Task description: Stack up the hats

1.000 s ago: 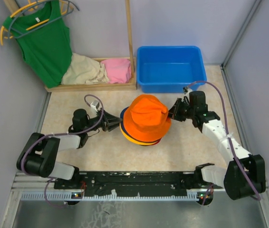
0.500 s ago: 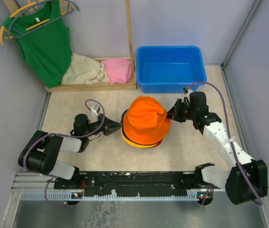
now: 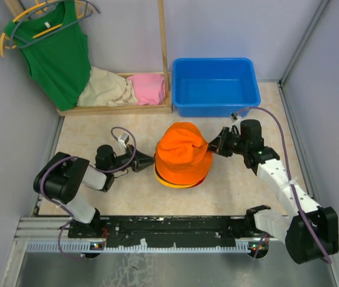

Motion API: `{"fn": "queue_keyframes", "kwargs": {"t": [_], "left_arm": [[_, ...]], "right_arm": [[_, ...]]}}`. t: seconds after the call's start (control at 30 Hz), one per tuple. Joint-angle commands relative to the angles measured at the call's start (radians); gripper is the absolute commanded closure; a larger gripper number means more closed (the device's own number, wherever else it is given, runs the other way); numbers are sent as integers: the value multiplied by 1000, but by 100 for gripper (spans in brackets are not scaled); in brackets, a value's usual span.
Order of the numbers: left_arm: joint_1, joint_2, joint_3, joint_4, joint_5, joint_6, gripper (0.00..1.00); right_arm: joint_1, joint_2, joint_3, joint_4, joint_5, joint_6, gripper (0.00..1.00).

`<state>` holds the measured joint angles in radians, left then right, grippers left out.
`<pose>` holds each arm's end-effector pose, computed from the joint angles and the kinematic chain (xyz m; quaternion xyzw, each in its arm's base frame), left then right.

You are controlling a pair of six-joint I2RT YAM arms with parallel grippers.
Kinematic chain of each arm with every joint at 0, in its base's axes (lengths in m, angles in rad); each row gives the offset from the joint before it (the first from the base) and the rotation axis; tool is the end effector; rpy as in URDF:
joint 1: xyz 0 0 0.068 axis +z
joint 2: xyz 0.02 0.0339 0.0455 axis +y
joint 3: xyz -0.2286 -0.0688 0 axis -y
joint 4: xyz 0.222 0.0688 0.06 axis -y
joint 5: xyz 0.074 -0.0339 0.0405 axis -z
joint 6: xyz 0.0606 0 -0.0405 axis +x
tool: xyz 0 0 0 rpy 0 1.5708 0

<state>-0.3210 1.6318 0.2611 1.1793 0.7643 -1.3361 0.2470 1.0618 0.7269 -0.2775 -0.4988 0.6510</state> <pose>0.2263 -0.1195 0.1136 -0.1405 0.7409 -0.6296 0.1871 0.2277 0.0873 0.2237 0.0610 0.8653 0.3913 0.3074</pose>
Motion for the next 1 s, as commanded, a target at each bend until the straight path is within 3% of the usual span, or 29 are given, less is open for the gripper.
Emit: {"fn": "queue_keyframes", "kwargs": {"t": [0.0, 0.37, 0.47, 0.63, 0.97], "left_arm": [[-4, 29, -25, -20, 3, 32, 99], [2, -106, -48, -139, 6, 73, 99], [8, -222, -48, -213, -8, 58, 89], [29, -452, 5, -496, -66, 121, 69], [118, -715, -18, -767, -95, 128, 55]], "right_arm": [[1, -30, -47, 41, -60, 12, 100], [-54, -60, -132, 97, -128, 10, 100], [-55, -63, -123, 98, -134, 10, 100], [-53, -55, -90, 82, -139, 1, 100], [-50, -50, -64, 65, -136, -10, 100]]}}
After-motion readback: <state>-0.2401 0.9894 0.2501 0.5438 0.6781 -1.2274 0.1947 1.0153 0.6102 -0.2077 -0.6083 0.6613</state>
